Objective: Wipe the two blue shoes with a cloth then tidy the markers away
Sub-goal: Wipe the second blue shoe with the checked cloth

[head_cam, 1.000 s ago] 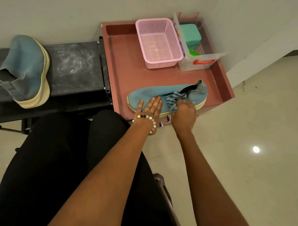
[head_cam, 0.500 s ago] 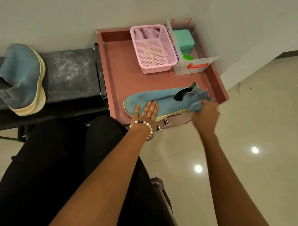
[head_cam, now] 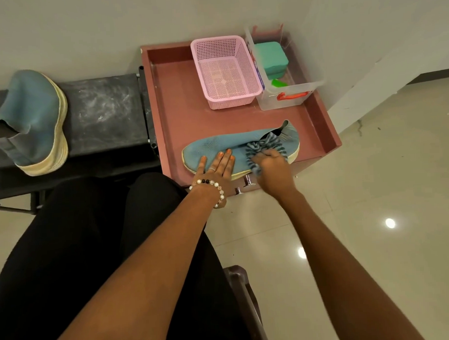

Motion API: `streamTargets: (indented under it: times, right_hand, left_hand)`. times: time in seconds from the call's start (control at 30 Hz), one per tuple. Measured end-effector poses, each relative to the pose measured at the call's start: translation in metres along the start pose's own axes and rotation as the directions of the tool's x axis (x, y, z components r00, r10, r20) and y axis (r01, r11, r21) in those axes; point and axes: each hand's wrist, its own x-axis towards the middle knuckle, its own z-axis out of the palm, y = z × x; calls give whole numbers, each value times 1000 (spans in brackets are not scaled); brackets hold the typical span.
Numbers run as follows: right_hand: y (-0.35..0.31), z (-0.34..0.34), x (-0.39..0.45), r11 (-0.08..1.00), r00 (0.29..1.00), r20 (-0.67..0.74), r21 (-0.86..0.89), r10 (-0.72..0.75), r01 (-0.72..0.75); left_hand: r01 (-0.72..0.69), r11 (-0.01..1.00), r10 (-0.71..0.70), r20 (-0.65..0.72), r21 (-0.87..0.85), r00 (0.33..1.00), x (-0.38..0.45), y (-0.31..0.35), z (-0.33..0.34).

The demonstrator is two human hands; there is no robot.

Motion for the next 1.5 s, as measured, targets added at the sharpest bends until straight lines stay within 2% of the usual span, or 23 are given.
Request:
streamTargets:
  times: [0.1, 0.2, 0.27, 0.33, 0.37, 0.43, 0.47, 0.53, 0.57, 0.67, 0.77, 0.87, 0.9, 0.97, 1.03, 1.1, 1.23, 1.37, 1.43, 1.5]
  right_hand:
    - [40, -18, 1, 982, 994, 11, -153, -109, 109]
    - [51, -23, -1, 949, 997, -23, -309, -68, 57]
    - [30, -10, -2, 953, 993, -104, -289, 60, -88]
    - [-6, 4, 0, 961, 964, -138, -127, 229, -246]
    - [-24, 9, 2, 962, 956, -128, -43, 263, -271]
    - [-47, 16, 4, 971, 970, -45, 47, 237, -235]
    - [-47, 18, 3, 982, 984, -17, 57, 180, -178]
    - [-26, 14, -3, 998, 998, -13, -6, 61, -61]
    - [-9, 7, -8, 996, 998, -27, -73, 48, -50]
    - [26, -15, -18, 941, 984, -103, -291, 149, -173]
    - [0, -13, -13, 872, 958, -103, -396, 269, -288]
    - [-49, -1, 3, 854, 908, -116, -309, 403, -418]
    - [-59, 1, 6, 862, 902, -73, -274, 425, -428]
    - [-62, 4, 5, 893, 917, 5, -229, 399, -387]
    - [-46, -4, -5, 924, 948, 20, -227, 319, -306]
    - [-21, -17, -16, 902, 965, 17, -360, 262, -239]
    - [-7, -29, -15, 783, 950, -31, -559, 311, -274]
    - [-57, -11, -1, 814, 886, -7, -392, 463, -429]
    - [-74, -2, 4, 863, 902, -1, -292, 431, -413]
    - [-71, 0, 1, 938, 943, 15, -111, 331, -327]
  left_hand:
    - [-15, 1000, 15, -8, 5, 1000, 2, -2, 1]
    - [-19, 1000, 19, -20, 9, 1000, 3, -2, 3]
    - [-18, 1000, 19, -19, 13, 1000, 3, -1, 3]
    - [1, 1000, 0, -26, 18, 1000, 3, 0, 3]
    - [6, 1000, -5, -22, 23, 1000, 3, 1, 3]
    - [-1, 999, 1, 4, 39, 1000, 3, 1, 1]
    - [-7, 999, 7, 7, 36, 1000, 3, 0, 1]
    - [-10, 1000, 10, -9, 11, 1000, 3, -1, 2]
    - [-13, 1000, 13, -15, 2, 1000, 3, -2, 2]
    - [-15, 1000, 15, -18, -10, 1000, 4, -1, 2]
    - [-8, 1000, 7, -21, -20, 1000, 6, 0, 2]
    - [-2, 1000, 1, -23, -15, 1000, 5, 0, 2]
    - [-3, 1000, 3, -20, -16, 1000, 4, 0, 1]
    - [-11, 1000, 11, -5, -21, 1000, 3, 0, 0]
    - [-15, 1000, 14, -12, -27, 1000, 5, 0, 1]
    - [-21, 999, 20, -24, -38, 1000, 6, -2, 2]
    - [-27, 999, 26, -30, -30, 999, 5, -1, 0]
    - [-2, 1000, 2, -14, -19, 1000, 6, 1, 0]
    - [1, 1000, -1, 8, 3, 1000, 4, 1, -3]
    - [-10, 999, 8, 48, 33, 999, 2, 2, -7]
